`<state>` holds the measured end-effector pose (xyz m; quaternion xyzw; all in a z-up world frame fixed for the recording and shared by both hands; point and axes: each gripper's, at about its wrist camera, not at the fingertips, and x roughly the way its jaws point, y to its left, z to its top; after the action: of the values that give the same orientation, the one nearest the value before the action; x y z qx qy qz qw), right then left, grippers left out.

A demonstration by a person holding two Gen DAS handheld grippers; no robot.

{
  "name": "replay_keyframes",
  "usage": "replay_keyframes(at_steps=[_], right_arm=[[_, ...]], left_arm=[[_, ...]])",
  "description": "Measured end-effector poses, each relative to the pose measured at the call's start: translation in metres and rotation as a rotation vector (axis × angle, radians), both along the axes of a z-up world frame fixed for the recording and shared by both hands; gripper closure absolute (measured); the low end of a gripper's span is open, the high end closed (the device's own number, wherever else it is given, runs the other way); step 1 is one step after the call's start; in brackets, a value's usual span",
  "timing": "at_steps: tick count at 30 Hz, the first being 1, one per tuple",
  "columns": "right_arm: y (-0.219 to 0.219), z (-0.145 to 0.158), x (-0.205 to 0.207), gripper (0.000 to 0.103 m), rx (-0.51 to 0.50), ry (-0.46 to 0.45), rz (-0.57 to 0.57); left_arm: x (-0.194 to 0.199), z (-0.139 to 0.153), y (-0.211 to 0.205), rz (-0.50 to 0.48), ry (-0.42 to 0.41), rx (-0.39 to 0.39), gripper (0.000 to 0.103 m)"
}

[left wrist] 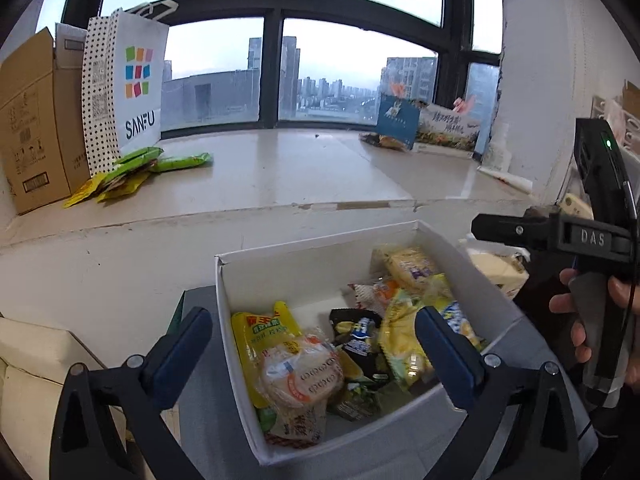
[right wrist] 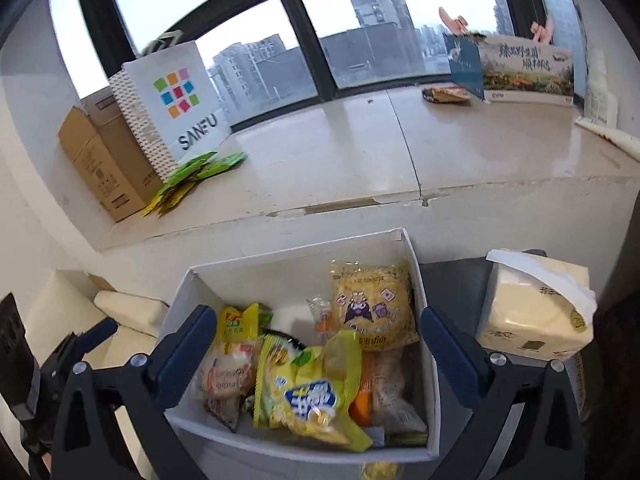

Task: Organize snacks
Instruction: 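Withdraw both tools toward the last items on the table, then reach the right tool to the remaining clear jelly cup and grasp it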

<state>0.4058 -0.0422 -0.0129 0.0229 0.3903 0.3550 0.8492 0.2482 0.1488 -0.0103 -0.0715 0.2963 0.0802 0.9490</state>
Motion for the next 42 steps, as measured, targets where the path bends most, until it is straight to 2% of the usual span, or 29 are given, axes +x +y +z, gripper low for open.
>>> replay_keyframes(at_steps=[8, 13, 17, 20, 25, 29, 34, 36, 42], right_arm=[[-0.041, 0.029, -0.074, 0.0, 0.041, -0.141, 0.096], [-0.085, 0.028, -0.134, 0.0, 0.04, -0.23, 0.135], [-0.13, 0.01, -0.184, 0.0, 0.063, -0.278, 0.11], [-0.155, -0.013, -0.214, 0.0, 0.053, -0.277, 0.075], [-0.182, -0.054, -0.25, 0.0, 0.016, -0.218, 0.048], [-0.191, -0.083, -0.252, 0.0, -0.023, -0.146, 0.037], [-0.19, -0.093, -0.233, 0.0, 0.018, -0.129, 0.025], [-0.179, -0.099, -0.219, 0.0, -0.002, -0.099, 0.057], [-0.13, -0.107, -0.171, 0.0, -0.094, -0.095, 0.105]], left_arm=[[-0.064, 0.024, -0.042, -0.071, -0.067, 0.039, 0.0], [-0.112, 0.024, -0.078, -0.133, -0.086, 0.023, 0.0], [-0.152, 0.009, -0.109, -0.157, -0.088, -0.002, 0.0], [-0.176, -0.008, -0.129, -0.165, -0.082, -0.023, 0.0], [-0.204, -0.033, -0.16, -0.213, -0.053, -0.018, 0.0], [-0.211, -0.04, -0.17, -0.218, -0.017, 0.014, 0.0], [-0.213, -0.048, -0.165, -0.214, -0.003, -0.025, 0.0], [-0.212, -0.05, -0.164, -0.211, 0.001, -0.028, 0.0], [-0.212, -0.054, -0.154, -0.181, 0.017, -0.04, 0.0]])
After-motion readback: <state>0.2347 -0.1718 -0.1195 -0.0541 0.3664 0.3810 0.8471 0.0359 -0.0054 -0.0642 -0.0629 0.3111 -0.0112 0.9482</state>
